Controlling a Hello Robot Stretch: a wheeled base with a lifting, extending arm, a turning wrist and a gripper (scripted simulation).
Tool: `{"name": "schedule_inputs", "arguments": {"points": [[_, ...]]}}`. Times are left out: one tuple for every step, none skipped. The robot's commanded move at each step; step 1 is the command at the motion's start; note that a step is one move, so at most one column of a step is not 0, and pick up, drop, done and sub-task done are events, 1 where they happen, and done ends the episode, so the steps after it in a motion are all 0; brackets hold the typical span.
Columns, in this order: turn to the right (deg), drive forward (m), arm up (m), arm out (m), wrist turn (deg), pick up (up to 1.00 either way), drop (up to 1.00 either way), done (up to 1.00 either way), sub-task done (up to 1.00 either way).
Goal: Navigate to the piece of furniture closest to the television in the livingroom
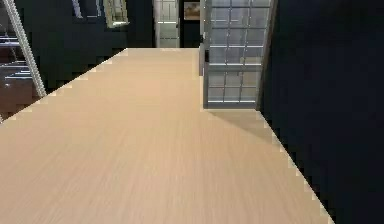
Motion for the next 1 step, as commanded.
{"name": "schedule_inputs", "arguments": {"points": [[-27.0, 0.00, 0.00, 0.00, 0.0, 0.00, 0.00, 0.00, 0.00]]}}
